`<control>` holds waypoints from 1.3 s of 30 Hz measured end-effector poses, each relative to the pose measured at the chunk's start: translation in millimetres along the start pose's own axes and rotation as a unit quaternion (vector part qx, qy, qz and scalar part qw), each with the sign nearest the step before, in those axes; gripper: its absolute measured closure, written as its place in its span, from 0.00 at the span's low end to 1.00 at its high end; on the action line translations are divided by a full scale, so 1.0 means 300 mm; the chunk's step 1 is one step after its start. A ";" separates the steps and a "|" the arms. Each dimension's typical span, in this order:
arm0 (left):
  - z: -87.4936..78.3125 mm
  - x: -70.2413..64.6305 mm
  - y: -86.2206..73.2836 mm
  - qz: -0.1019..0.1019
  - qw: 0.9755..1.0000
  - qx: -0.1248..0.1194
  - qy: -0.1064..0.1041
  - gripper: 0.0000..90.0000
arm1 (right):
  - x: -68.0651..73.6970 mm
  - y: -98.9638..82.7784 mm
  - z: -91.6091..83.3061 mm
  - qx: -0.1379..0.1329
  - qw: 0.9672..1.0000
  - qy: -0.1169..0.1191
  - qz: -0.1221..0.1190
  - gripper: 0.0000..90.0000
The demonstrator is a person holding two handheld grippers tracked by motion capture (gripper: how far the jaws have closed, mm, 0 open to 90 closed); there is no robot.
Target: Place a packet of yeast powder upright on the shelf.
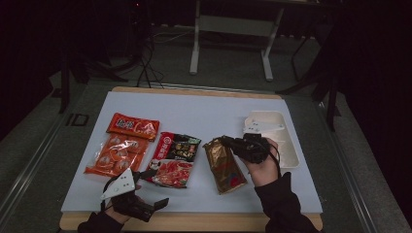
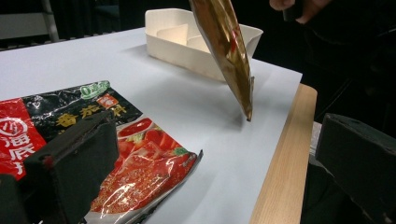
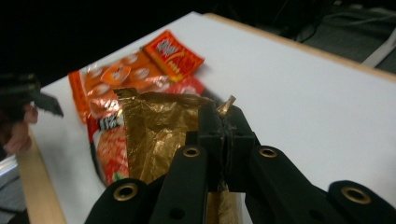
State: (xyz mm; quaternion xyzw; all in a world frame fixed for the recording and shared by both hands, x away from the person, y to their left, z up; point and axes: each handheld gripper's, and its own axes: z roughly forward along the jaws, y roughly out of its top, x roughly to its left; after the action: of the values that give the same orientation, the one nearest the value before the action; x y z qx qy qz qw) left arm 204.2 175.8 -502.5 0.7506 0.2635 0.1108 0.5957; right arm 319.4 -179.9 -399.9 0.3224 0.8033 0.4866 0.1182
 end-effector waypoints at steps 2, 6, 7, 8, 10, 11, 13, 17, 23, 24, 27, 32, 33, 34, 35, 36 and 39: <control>0.001 0.002 -0.001 -0.002 1.000 0.001 -0.001 0.00 | -0.006 0.028 -0.005 -0.012 1.000 -0.007 -0.005 0.98; 0.002 0.002 -0.002 -0.004 1.000 0.000 0.000 0.00 | -0.021 0.055 -0.004 -0.018 1.000 -0.013 -0.007 0.98; 0.002 0.001 -0.003 -0.005 1.000 0.001 -0.001 0.00 | -0.021 0.055 -0.004 -0.018 1.000 -0.013 -0.007 0.98; 0.003 0.001 -0.003 -0.005 1.000 0.001 -0.001 0.00 | -0.038 0.078 -0.005 -0.026 0.999 -0.019 -0.009 0.98; 0.004 0.000 -0.004 -0.005 1.000 0.001 0.000 0.00 | -0.051 0.095 -0.009 -0.036 0.999 -0.026 -0.010 0.98; 0.005 0.000 -0.004 -0.006 1.000 0.001 0.001 0.00 | -0.061 0.108 -0.014 -0.043 0.999 -0.029 -0.010 0.98; 0.005 -0.002 -0.004 -0.004 1.000 0.000 0.001 0.00 | -0.079 0.128 -0.022 -0.056 0.998 -0.038 -0.011 0.98; 0.005 -0.004 -0.003 -0.004 1.000 0.000 0.002 0.00 | -0.116 0.166 -0.037 -0.071 0.996 -0.054 -0.007 0.98; 0.007 -0.003 -0.005 -0.007 1.000 -0.001 0.000 0.00 | -0.167 0.222 -0.070 -0.090 0.992 -0.089 -0.017 0.98; 0.007 -0.004 -0.005 -0.005 1.000 -0.001 0.000 0.00 | -0.177 0.232 -0.075 -0.093 0.991 -0.096 -0.020 0.98; 0.005 -0.007 -0.002 -0.002 1.000 -0.006 0.003 0.00 | -0.212 0.258 -0.090 -0.102 0.989 -0.107 -0.015 0.98; -0.003 -0.005 0.000 -0.006 1.000 -0.017 0.007 0.00 | -0.273 0.281 -0.111 -0.113 0.985 -0.128 -0.016 0.98; -0.003 -0.003 -0.001 -0.007 1.000 -0.016 0.007 0.00 | -0.286 0.284 -0.114 -0.115 0.985 -0.131 -0.016 0.98; -0.003 -0.002 -0.001 -0.007 1.000 -0.016 0.007 0.00 | -0.299 0.285 -0.117 -0.116 0.983 -0.138 -0.018 0.98; -0.003 -0.002 -0.001 -0.008 1.000 -0.016 0.008 0.00 | -0.311 0.287 -0.119 -0.115 0.982 -0.147 -0.017 0.98; -0.003 -0.003 -0.001 -0.007 1.000 -0.015 0.008 0.00 | -0.325 0.288 -0.119 -0.112 0.982 -0.149 -0.017 0.97; -0.002 -0.002 -0.002 -0.008 1.000 -0.016 0.008 0.00 | -0.365 0.287 -0.118 -0.106 0.981 -0.162 -0.019 0.97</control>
State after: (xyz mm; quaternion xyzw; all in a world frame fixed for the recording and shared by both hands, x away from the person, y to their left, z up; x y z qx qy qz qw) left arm 203.2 175.9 -502.7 0.7380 0.2720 0.1159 0.6066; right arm 419.9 -246.7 -322.0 0.3669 0.7237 0.5078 0.2893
